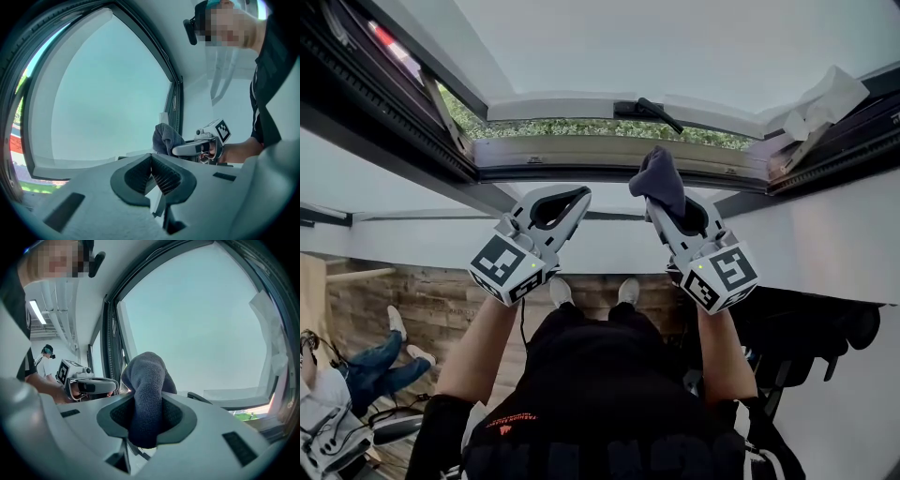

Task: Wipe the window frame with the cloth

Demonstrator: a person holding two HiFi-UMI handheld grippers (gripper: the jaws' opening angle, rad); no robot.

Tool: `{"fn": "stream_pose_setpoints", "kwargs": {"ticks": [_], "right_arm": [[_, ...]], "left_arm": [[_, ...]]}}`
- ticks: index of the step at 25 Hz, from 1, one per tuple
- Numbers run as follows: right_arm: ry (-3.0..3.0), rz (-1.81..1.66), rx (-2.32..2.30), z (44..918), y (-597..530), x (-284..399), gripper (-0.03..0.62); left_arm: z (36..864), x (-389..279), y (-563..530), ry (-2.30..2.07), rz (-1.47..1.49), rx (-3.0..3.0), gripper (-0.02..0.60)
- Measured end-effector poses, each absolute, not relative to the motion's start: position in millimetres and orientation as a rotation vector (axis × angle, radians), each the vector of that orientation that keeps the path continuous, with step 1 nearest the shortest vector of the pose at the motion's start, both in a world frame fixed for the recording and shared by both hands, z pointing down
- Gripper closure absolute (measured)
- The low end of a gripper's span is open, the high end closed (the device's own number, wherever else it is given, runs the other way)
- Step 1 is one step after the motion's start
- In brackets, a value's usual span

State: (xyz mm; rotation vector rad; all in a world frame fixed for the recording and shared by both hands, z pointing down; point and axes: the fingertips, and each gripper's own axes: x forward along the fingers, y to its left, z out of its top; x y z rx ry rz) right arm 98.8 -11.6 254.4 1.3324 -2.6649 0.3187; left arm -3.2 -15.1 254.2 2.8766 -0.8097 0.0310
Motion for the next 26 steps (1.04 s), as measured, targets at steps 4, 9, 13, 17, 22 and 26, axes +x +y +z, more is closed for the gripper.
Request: {"fn": "stream_pose_setpoints", "kwargs": {"ticks": [4,9,13,17,22,26], "right_arm": [[-2.668,0.324,1.321,254,-12,95,0.488],[-2.667,0.329,1.31,257,-15,91,0.488],[-2.661,0.334,1.31,258,-15,92,0.488],[-2.659,0.332,1.311,259,-16,93,0.488],[-2.653,0.333,1.315,259,-16,96,0.488],[-2.65,0.352,1.324,262,-19,104,0.49]], "left_arm": [[254,-6,-15,-0.812,0.025,2.876,0.561],[256,-7,-18,-0.813,0.025,2.871,0.561],[257,-6,-19,-0.81,0.021,2.867,0.561],[257,-3,-20,-0.807,0.018,2.867,0.561],[255,1,-21,-0.792,0.02,2.875,0.561],[255,8,-23,-0.793,0.021,2.874,0.561]]}}
